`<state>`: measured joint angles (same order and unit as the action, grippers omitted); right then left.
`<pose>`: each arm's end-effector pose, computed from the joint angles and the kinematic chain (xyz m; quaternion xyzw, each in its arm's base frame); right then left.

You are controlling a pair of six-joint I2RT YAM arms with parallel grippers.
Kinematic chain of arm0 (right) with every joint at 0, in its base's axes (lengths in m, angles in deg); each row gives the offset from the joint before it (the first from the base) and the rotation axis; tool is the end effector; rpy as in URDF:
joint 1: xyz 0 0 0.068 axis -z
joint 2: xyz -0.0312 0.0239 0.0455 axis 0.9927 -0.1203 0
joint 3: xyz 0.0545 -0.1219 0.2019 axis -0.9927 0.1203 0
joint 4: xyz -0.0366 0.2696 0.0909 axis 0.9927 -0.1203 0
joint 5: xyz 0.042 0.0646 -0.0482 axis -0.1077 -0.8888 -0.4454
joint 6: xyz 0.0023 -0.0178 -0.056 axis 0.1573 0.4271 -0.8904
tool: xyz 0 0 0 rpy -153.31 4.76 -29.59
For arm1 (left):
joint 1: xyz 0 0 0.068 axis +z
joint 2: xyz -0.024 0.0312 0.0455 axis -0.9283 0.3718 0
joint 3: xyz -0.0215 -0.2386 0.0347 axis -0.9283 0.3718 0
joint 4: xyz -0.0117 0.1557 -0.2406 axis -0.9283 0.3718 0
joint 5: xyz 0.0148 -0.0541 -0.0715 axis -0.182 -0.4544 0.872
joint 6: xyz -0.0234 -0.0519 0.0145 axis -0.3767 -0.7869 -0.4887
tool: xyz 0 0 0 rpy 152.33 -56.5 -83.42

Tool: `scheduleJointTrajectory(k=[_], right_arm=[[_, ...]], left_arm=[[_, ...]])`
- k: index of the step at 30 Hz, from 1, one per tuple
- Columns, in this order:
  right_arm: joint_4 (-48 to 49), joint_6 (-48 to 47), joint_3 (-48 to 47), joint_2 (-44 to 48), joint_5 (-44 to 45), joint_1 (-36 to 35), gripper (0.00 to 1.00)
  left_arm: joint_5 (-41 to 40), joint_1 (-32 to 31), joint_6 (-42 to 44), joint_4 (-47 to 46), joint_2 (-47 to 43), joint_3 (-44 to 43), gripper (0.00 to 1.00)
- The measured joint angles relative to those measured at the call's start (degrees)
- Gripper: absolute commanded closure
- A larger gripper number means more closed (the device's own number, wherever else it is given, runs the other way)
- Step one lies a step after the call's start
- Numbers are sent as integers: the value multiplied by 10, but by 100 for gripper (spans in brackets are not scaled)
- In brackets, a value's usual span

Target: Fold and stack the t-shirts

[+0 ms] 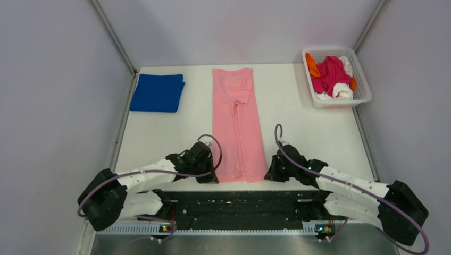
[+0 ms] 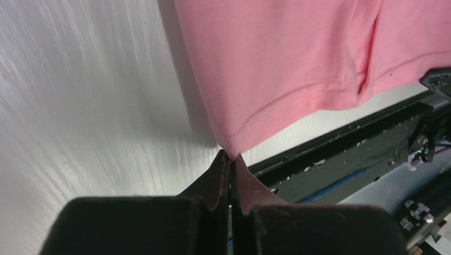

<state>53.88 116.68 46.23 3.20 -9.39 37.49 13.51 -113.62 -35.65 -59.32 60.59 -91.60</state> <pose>0.1518 0.1585 0.1028 0.0193 0.9469 0.2539 0.1961 0.1623 -0.1756 0.0957 -0.0230 0.9629 -0.2474 0.1057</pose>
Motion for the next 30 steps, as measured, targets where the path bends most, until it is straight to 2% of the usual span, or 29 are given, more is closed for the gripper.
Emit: scheduleJointTrajectory(k=[7,12,19,30], right_arm=[[-17,36,25,90,-22,-45,100],[-10,37,14,84,-19,-52,100],[48,-15,-87,-44,-33,5,100],[116,-96,-238,-203,-55,148,100]], left_arm=[[39,-1,-6,21,-112,40,100],[37,-1,-6,20,-125,22,100],[-23,26,11,26,-19,-112,100],[-36,176,54,35,167,-292,100]])
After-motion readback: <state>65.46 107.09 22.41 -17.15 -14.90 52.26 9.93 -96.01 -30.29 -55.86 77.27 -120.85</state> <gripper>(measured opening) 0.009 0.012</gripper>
